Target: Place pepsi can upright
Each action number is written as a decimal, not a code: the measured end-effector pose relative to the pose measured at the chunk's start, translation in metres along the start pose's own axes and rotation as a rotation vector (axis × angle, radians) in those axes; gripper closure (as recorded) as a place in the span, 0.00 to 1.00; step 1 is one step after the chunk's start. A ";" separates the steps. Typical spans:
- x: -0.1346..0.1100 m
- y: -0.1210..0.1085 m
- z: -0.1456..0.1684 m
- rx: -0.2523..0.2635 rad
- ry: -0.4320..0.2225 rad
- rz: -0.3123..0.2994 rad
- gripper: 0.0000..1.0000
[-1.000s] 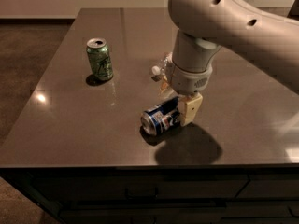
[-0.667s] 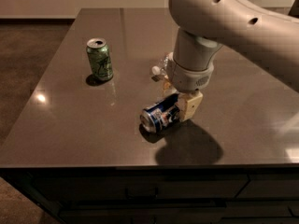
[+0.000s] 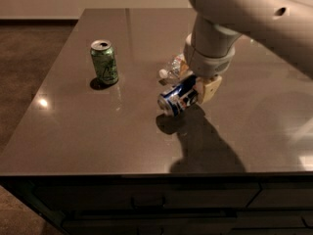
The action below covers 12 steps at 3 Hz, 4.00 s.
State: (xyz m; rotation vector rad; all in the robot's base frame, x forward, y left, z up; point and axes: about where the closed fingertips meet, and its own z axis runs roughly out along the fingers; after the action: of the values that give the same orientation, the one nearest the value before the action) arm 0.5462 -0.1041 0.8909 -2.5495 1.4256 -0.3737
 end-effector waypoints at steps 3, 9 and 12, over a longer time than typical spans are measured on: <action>0.044 -0.032 -0.031 0.197 0.139 -0.085 1.00; 0.098 -0.060 -0.060 0.565 0.257 -0.737 1.00; 0.096 -0.058 -0.065 0.607 0.299 -0.948 1.00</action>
Offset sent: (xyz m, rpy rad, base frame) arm 0.0529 -0.0376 0.0634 -0.0811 -0.3722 0.1258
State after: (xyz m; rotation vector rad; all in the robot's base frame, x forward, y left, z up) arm 0.6204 -0.1592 0.9814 -2.4795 -0.0152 -1.1415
